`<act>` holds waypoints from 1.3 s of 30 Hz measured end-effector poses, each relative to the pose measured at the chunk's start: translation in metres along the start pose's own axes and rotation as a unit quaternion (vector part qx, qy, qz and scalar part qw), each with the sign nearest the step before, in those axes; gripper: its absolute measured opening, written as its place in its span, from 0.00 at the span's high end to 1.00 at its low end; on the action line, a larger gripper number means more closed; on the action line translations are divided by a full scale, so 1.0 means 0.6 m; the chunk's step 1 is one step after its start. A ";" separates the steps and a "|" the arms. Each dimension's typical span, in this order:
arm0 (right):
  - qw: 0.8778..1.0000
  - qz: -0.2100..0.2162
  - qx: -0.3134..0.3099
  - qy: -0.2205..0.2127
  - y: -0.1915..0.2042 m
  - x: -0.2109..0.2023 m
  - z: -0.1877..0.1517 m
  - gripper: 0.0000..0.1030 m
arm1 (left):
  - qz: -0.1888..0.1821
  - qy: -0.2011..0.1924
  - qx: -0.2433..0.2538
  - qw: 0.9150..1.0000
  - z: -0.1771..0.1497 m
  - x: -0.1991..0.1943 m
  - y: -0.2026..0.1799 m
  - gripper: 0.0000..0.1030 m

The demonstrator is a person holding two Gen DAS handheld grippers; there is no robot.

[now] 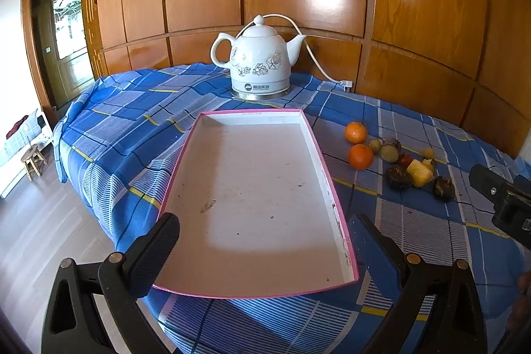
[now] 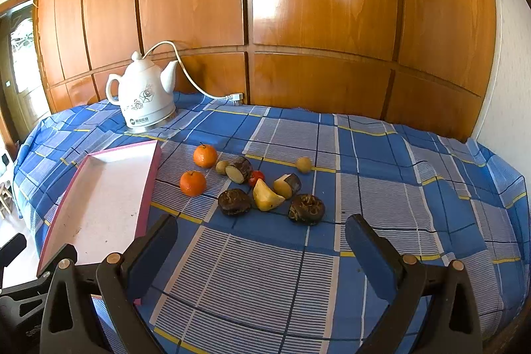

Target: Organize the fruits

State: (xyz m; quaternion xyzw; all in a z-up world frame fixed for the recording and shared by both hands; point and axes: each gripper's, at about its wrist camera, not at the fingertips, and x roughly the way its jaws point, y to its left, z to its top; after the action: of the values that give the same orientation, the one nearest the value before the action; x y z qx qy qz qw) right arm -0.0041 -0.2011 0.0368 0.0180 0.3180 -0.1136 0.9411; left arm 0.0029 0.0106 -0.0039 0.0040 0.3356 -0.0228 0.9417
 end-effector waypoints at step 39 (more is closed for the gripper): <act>1.000 0.002 -0.011 0.005 0.000 0.008 0.002 0.01 | -0.020 0.007 0.013 1.000 0.001 -0.006 -0.008 0.00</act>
State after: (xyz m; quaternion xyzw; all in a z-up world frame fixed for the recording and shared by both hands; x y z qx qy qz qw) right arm 0.0003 -0.2022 0.0350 0.0085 0.3241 -0.1079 0.9398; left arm 0.0003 0.0062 -0.0010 0.0100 0.3421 -0.0460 0.9385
